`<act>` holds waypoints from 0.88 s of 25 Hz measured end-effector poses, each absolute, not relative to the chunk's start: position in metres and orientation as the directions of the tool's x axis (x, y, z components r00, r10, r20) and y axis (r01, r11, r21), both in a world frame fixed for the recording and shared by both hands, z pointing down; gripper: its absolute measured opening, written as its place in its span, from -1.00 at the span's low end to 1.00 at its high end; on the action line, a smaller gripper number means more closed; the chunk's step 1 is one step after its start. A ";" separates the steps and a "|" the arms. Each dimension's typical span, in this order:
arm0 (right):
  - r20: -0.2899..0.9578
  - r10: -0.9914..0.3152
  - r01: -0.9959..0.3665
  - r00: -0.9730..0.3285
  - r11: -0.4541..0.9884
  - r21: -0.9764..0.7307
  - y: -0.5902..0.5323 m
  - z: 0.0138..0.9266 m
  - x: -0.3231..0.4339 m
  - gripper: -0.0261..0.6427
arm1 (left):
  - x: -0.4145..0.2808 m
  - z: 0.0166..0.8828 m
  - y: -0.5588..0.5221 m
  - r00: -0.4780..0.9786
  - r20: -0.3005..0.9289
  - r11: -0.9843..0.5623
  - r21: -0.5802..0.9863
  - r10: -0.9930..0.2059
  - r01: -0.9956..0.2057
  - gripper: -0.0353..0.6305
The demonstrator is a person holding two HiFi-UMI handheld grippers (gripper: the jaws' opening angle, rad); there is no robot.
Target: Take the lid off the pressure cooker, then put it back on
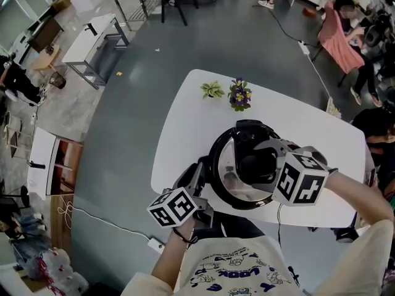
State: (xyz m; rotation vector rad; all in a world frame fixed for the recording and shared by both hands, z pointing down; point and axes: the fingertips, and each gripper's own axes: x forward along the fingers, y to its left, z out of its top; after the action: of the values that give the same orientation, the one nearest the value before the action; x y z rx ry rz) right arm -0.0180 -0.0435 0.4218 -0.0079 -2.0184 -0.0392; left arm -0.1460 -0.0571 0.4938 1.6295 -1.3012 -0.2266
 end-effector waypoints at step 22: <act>0.975 0.084 0.058 -0.204 0.996 -0.074 -0.045 0.436 -0.013 -0.03 | -0.146 0.493 -0.058 0.379 0.412 0.079 0.756 -0.829 -0.649 -0.55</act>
State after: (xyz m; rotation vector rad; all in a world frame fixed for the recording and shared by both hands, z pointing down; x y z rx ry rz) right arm -0.0126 -0.0449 0.4364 -0.1048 -1.7768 0.0238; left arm -0.1459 -0.0581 0.4931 1.6349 -1.3363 -0.2235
